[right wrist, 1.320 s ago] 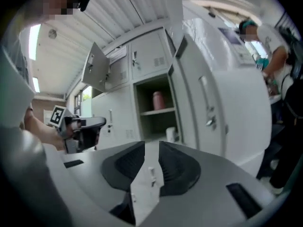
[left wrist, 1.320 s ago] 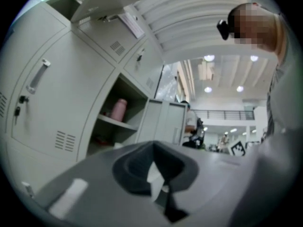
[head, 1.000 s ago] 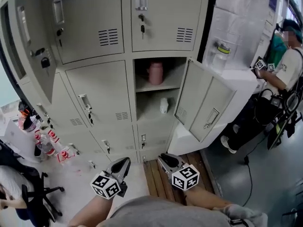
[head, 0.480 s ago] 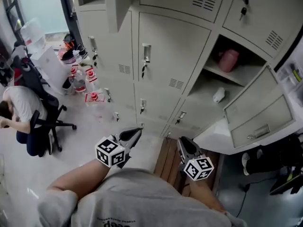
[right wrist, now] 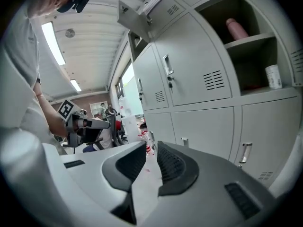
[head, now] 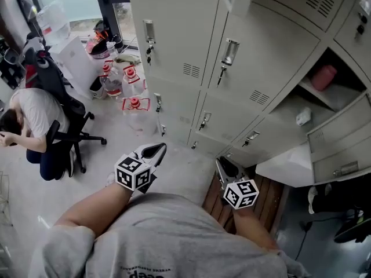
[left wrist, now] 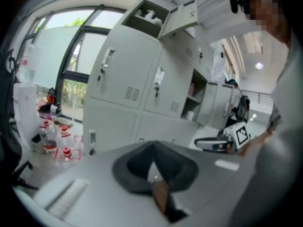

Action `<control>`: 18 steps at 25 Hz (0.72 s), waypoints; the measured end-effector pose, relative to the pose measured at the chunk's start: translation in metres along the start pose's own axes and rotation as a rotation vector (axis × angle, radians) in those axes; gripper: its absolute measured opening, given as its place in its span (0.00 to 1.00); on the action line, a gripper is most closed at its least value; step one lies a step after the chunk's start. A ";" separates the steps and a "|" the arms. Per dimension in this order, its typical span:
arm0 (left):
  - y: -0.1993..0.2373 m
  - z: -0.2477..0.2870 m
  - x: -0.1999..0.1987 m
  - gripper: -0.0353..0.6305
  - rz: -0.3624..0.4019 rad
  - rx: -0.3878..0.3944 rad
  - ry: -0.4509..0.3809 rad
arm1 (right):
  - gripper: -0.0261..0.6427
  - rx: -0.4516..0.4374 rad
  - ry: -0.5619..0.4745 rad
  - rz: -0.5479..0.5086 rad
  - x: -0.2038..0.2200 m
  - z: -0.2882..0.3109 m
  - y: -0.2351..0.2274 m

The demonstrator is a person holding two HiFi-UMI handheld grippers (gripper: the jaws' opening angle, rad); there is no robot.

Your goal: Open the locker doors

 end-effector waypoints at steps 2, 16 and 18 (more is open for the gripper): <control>0.050 -0.012 -0.003 0.06 -0.018 0.016 -0.005 | 0.14 0.013 0.026 -0.020 0.003 0.042 0.023; 0.429 -0.050 0.075 0.06 -0.049 0.015 0.047 | 0.16 0.151 0.157 0.098 0.117 0.376 0.136; 0.451 -0.028 0.111 0.06 -0.081 0.016 0.048 | 0.17 0.152 0.177 0.073 0.153 0.415 0.131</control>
Point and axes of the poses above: the fingertips, and each gripper's own axes: z forward along the fingers, y to its left, x out of its underside, the point moved 7 cm from there along -z, backward along the fingers, and after that the axes turned 12 degrees about -z, right-handed, at the moved point
